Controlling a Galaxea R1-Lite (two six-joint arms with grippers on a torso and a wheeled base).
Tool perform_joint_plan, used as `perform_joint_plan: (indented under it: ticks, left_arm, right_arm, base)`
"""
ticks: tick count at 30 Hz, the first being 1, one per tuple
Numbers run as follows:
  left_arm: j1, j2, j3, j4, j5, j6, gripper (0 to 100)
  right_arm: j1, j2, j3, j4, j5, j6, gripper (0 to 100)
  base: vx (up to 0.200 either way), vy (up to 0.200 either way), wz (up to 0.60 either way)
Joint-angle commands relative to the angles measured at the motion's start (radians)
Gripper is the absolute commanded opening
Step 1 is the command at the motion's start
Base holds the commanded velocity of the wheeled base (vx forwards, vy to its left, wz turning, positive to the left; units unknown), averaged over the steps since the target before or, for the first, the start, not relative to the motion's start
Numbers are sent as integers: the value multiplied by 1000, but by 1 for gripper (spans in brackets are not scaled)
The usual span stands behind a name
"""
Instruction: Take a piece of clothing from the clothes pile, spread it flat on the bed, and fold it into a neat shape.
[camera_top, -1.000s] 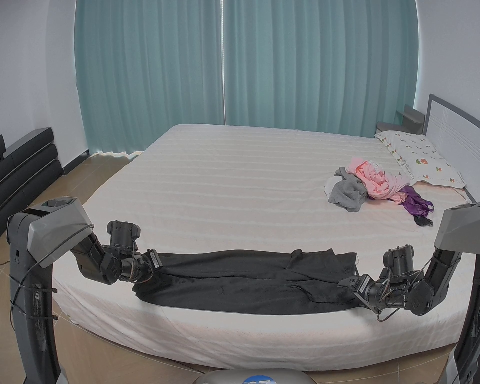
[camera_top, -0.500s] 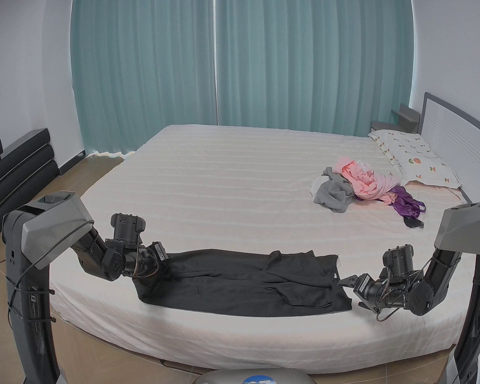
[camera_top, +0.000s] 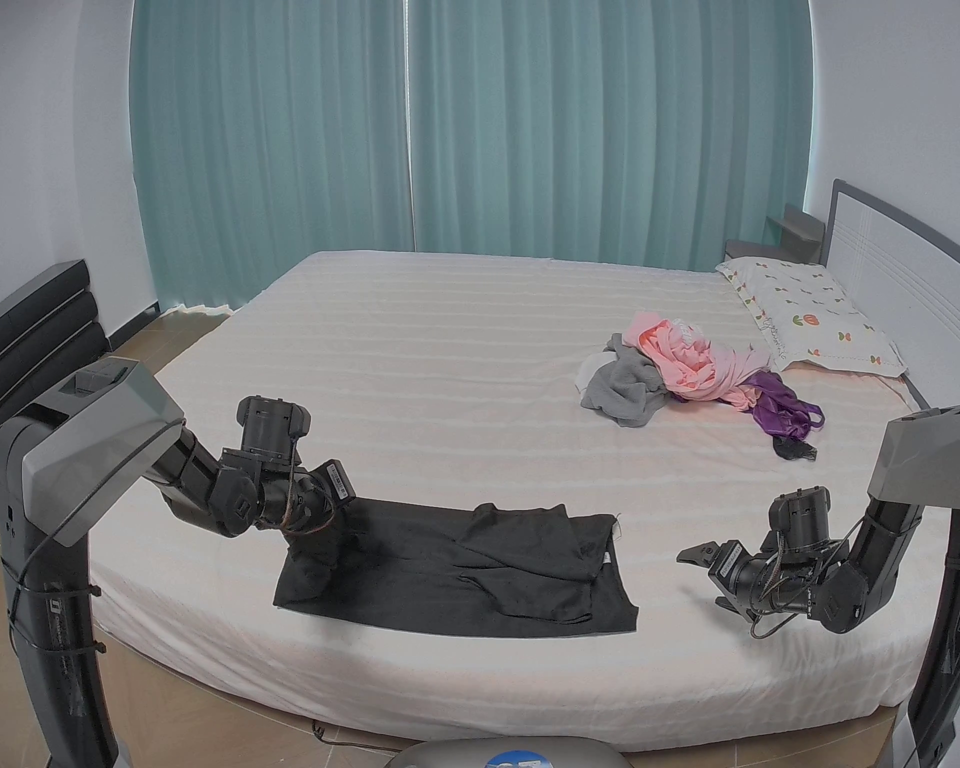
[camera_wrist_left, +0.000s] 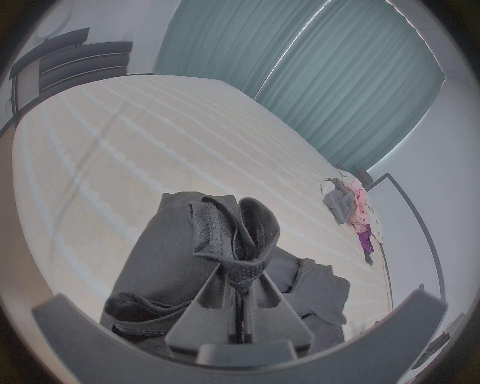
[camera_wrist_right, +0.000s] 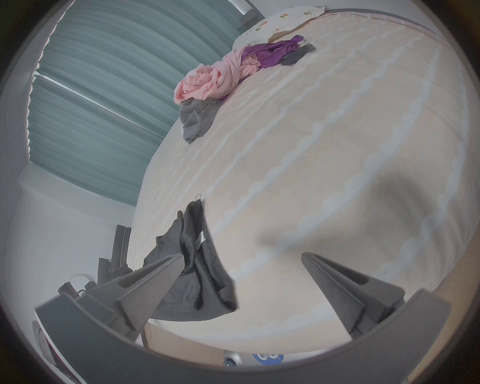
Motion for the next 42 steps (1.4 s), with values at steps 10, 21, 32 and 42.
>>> perform_joint_plan:
  ticks: [10, 21, 32, 42]
  left_arm:
    - [-125, -34, -109, 139, 5, -15, 0]
    - [-215, 62, -236, 213, 52, -15, 0]
    - [-272, 109, -275, 253, 132, -15, 0]
    - [-268, 54, -255, 325, 132, -84, 100]
  right_arm:
    - [0, 10, 1, -1, 0, 0, 100]
    - [2, 10, 4, -1, 0, 0, 100]
    - [2, 14, 4, -1, 0, 0, 100]
    - [3, 16, 4, -1, 0, 0, 100]
  base:
    - [0, -200, 0]
    - [0, -164, 0]
    - [0, 0, 0]
    - [0, 0, 0]
